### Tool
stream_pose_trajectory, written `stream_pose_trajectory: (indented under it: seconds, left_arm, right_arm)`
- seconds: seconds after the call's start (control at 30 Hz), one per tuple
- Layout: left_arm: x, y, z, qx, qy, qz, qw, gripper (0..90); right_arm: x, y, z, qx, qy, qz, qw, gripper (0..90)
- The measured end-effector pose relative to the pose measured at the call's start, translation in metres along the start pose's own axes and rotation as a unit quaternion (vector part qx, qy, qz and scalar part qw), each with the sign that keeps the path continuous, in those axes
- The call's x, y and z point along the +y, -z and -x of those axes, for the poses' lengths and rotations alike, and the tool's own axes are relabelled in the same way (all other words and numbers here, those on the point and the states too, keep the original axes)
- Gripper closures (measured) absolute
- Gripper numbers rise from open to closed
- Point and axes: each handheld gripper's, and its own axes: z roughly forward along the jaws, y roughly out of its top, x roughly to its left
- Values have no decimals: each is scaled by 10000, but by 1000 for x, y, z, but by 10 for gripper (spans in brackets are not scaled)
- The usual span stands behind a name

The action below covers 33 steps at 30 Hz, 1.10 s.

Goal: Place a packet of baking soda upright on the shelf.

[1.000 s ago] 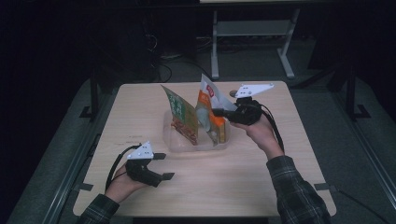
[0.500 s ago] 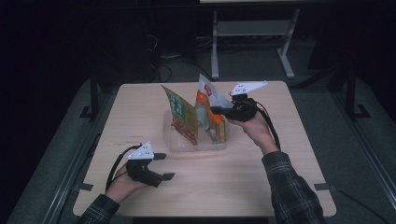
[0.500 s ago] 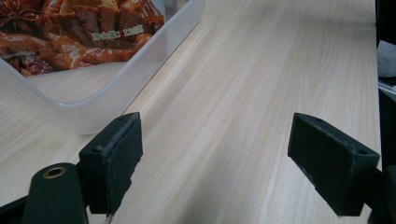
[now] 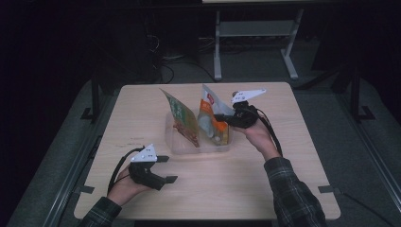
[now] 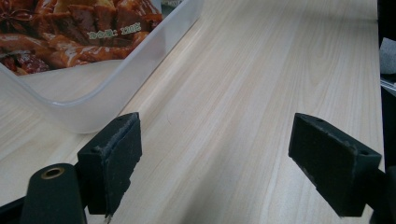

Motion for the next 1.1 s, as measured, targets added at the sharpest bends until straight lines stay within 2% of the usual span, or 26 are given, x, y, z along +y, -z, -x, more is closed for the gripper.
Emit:
stream_pose_trajectory:
  seconds: [0.17,0.37,0.43,0.47,0.57,0.6,0.67,0.7,0.73,0.8,1.03,1.07,1.1]
  left_arm:
    - [0,-1,0,-5,-28,-26,10000,164]
    - [0,-4,3,-14,43,-46,10000,159]
    - [0,-5,3,-13,27,-64,10000,158]
    - [0,-5,3,-22,29,-74,10000,158]
    - [0,-5,3,-22,26,-98,9999,158]
    - [0,-5,3,-22,5,-115,9999,159]
    - [0,-5,3,-29,-10,-116,9999,158]
    - [0,-5,3,-42,-37,-127,9999,159]
    - [-1,-6,3,-42,-59,-121,9999,159]
    - [-1,-6,3,-47,-66,-109,9999,158]
    - [-1,-5,2,-50,-63,-103,9999,158]
    - [-1,-5,2,-54,-59,-94,9999,158]
    - [-1,-5,1,-55,-74,-102,9999,158]
  right_arm:
    - [-3,-1,1,-7,-28,42,10000,897]
    - [-2,-2,0,-63,-54,46,10000,876]
    - [-2,-1,-1,-103,-53,72,9999,824]
    - [-1,1,-2,-143,-71,114,9998,714]
    - [-1,3,-4,-164,-74,121,9998,648]
    - [-1,3,-7,-260,-37,70,9996,545]
    - [-1,4,-8,-275,-35,51,9996,514]
    - [-2,6,-10,-395,-7,89,9992,406]
    - [-2,6,-10,-395,-7,89,9992,406]
    - [-3,12,-12,-510,-78,128,9986,343]
    - [-12,27,-19,-554,-70,196,9982,304]
    - [-16,31,-22,-630,-92,120,9979,260]
    - [-19,33,-23,-670,-73,98,9977,256]
